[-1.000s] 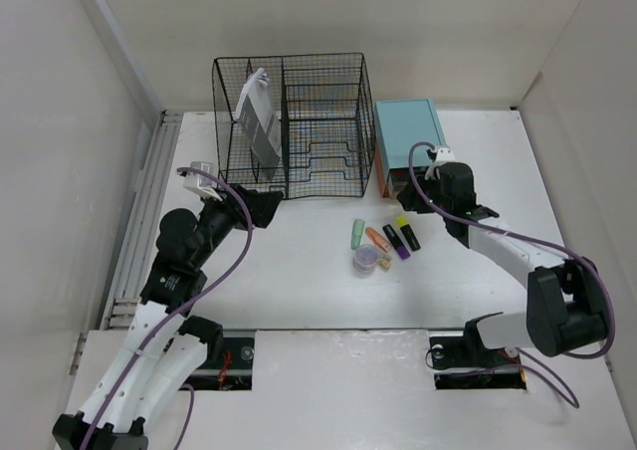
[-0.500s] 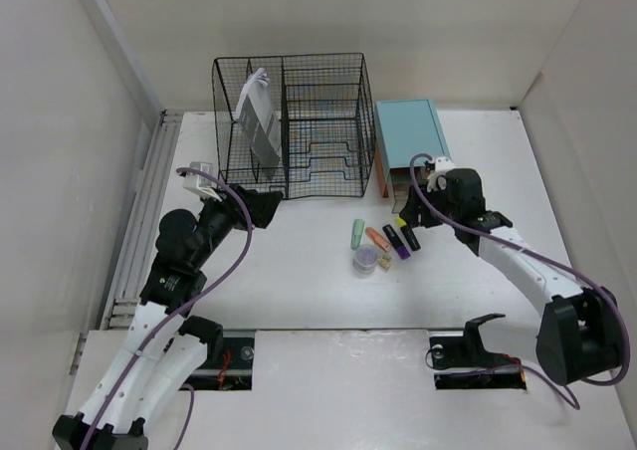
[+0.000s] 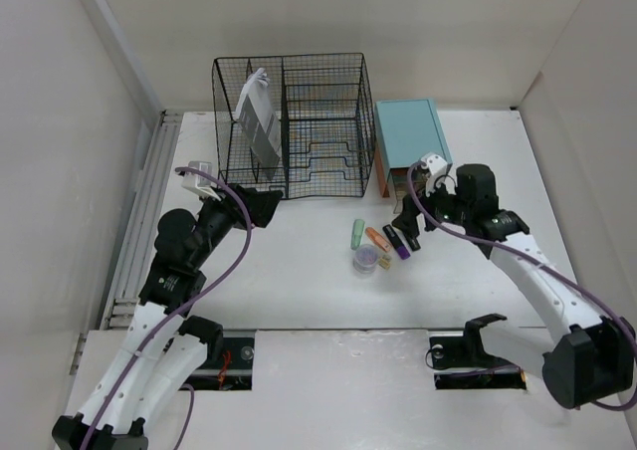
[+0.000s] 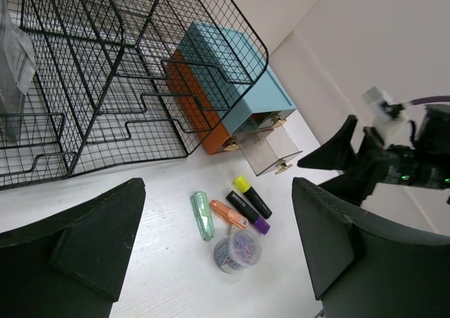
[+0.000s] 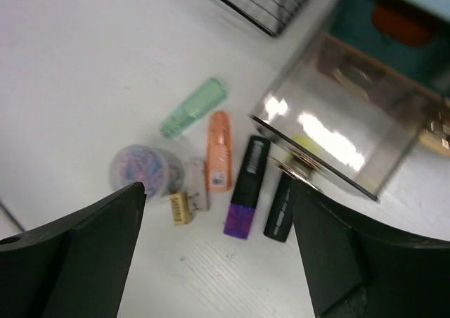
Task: Organize the desk
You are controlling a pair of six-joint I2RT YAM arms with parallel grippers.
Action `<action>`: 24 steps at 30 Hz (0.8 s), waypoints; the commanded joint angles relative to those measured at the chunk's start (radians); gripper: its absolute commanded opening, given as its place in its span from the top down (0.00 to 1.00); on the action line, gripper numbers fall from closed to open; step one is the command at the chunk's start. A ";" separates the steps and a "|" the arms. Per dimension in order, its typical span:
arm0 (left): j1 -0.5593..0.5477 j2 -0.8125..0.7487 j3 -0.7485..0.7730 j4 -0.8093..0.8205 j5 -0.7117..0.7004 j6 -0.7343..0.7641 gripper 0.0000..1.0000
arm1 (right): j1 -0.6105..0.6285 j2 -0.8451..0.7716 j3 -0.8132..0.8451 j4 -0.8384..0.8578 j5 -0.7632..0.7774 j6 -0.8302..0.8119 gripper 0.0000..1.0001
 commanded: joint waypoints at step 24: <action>-0.005 -0.015 0.054 0.017 -0.001 0.029 0.17 | 0.415 0.449 0.255 -0.298 0.089 -0.706 0.03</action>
